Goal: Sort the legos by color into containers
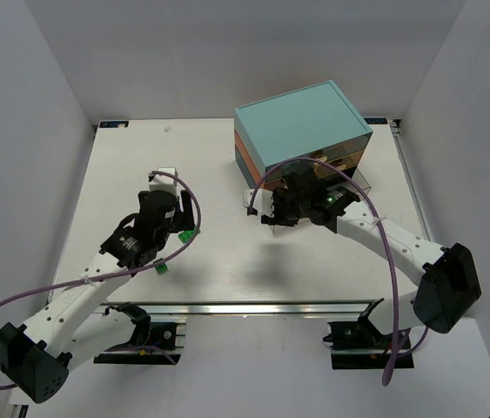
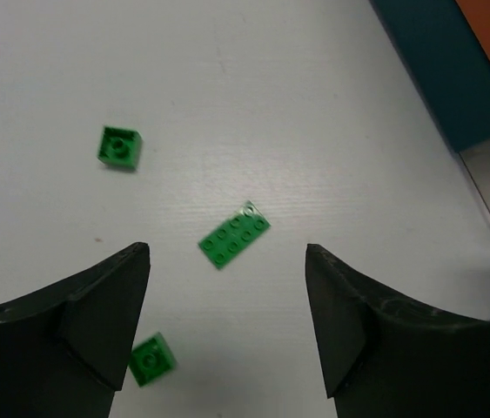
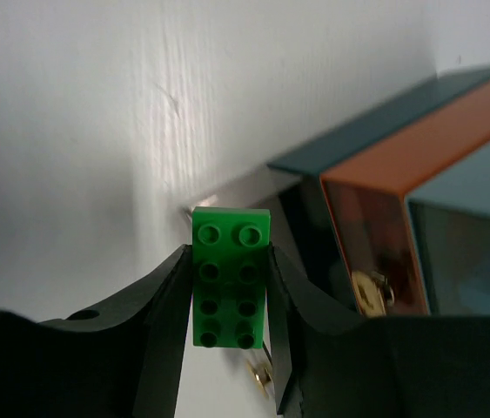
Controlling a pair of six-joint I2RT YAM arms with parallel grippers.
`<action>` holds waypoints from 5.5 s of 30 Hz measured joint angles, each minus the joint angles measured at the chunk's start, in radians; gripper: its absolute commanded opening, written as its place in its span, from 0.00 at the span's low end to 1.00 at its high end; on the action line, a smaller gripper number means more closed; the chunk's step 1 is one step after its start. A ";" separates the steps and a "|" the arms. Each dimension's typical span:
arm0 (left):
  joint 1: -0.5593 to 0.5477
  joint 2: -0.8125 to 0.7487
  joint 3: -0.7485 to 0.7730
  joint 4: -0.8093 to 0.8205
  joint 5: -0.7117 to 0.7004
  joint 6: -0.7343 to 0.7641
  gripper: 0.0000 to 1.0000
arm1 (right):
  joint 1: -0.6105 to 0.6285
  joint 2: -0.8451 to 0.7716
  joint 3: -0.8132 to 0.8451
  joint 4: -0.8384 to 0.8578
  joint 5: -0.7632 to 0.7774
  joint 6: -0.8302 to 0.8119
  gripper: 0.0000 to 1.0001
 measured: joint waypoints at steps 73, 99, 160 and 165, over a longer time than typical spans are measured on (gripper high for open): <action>0.328 0.386 -0.050 -0.335 0.403 -0.377 0.00 | -0.373 -0.357 -0.262 0.399 -0.407 0.702 0.89; -0.294 0.708 0.393 0.358 0.699 0.230 0.00 | -0.552 -0.438 -0.308 0.513 -0.256 0.822 0.00; -0.026 0.017 0.080 0.253 -0.460 0.231 0.84 | 0.087 0.437 0.179 0.200 -0.226 -0.121 0.87; 0.021 -0.035 0.063 0.299 -0.512 0.233 0.84 | 0.110 0.651 0.414 0.120 -0.240 -0.242 0.88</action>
